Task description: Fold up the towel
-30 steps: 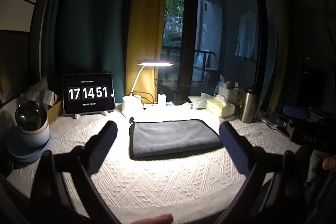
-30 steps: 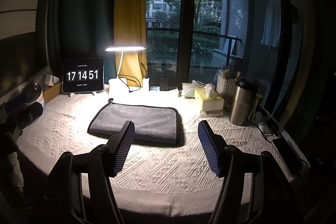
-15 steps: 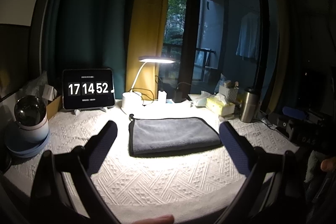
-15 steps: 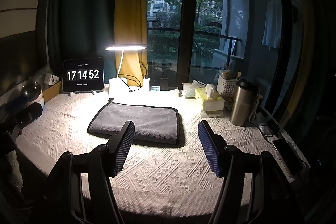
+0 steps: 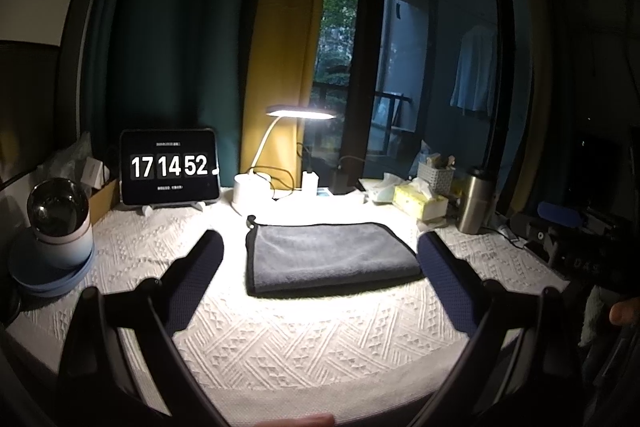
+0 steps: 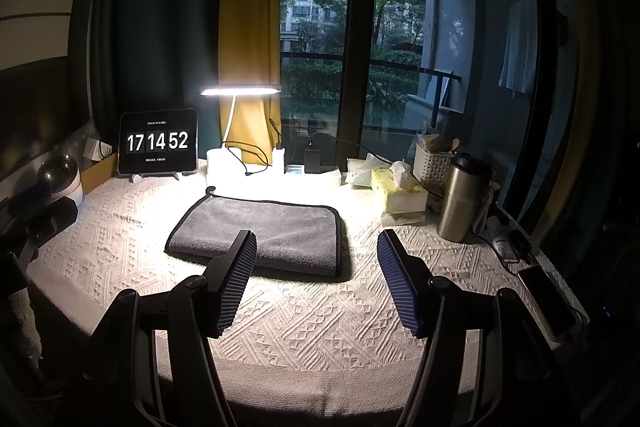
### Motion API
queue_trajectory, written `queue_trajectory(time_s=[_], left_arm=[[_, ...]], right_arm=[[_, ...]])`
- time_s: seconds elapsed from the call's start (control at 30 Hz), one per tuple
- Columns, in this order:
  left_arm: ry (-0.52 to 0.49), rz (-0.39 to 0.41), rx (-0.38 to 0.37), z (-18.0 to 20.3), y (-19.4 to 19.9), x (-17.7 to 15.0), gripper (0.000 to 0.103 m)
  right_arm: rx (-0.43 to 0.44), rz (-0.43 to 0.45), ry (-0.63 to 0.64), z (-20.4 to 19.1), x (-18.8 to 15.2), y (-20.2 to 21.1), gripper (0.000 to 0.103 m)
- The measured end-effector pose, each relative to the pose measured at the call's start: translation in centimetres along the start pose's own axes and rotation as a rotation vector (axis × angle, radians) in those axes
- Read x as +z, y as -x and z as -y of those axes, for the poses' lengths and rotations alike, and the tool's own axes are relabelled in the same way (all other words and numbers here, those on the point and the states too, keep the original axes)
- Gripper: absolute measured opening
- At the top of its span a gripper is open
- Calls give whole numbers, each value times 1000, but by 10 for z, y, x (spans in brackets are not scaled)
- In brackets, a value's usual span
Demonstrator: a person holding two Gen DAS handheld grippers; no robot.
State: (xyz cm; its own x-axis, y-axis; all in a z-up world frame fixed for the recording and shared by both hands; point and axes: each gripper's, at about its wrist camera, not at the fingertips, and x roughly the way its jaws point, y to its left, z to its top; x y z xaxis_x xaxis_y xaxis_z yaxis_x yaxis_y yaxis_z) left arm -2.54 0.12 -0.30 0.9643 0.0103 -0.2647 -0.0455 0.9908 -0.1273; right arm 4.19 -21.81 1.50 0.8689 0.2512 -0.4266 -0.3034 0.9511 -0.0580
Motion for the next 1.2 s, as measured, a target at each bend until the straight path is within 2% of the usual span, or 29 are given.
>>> queue_trajectory(time_s=[1.2], left_arm=[[16, -7, 0, 2, -5, -3, 98]], right_arm=[[-9, -4, 0, 5, -3, -7, 66]])
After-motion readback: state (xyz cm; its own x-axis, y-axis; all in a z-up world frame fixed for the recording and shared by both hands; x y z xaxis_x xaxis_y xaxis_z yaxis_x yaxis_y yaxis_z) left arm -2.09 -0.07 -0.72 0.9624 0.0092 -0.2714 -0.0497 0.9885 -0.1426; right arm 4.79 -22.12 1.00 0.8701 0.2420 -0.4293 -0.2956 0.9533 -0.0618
